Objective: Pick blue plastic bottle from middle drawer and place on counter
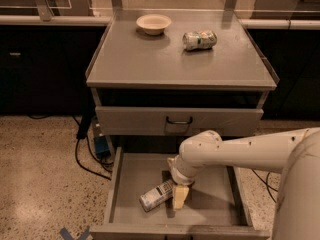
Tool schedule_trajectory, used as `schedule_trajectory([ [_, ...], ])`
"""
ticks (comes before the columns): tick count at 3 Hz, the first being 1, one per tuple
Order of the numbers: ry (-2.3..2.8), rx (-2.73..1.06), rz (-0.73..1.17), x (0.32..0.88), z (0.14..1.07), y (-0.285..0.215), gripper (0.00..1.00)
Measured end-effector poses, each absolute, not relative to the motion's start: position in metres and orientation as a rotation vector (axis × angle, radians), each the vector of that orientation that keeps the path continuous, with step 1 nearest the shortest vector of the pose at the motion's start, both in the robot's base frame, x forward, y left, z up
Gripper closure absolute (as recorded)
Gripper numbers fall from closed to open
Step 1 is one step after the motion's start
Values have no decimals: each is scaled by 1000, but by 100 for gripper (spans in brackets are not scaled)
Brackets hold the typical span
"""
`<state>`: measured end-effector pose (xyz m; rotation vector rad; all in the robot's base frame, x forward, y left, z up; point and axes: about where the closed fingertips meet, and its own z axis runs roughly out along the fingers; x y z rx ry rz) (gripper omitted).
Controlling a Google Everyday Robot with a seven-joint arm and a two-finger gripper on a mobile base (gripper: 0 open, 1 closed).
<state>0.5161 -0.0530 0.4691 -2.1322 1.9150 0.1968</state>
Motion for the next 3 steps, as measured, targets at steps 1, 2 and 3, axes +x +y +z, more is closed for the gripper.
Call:
schedule_trajectory([
  [1, 1919, -2120, 205, 514, 446, -42, 0],
  [2, 1908, -2131, 238, 511, 420, -27, 0],
  [3, 1902, -2142, 262, 509, 405, -19, 0],
])
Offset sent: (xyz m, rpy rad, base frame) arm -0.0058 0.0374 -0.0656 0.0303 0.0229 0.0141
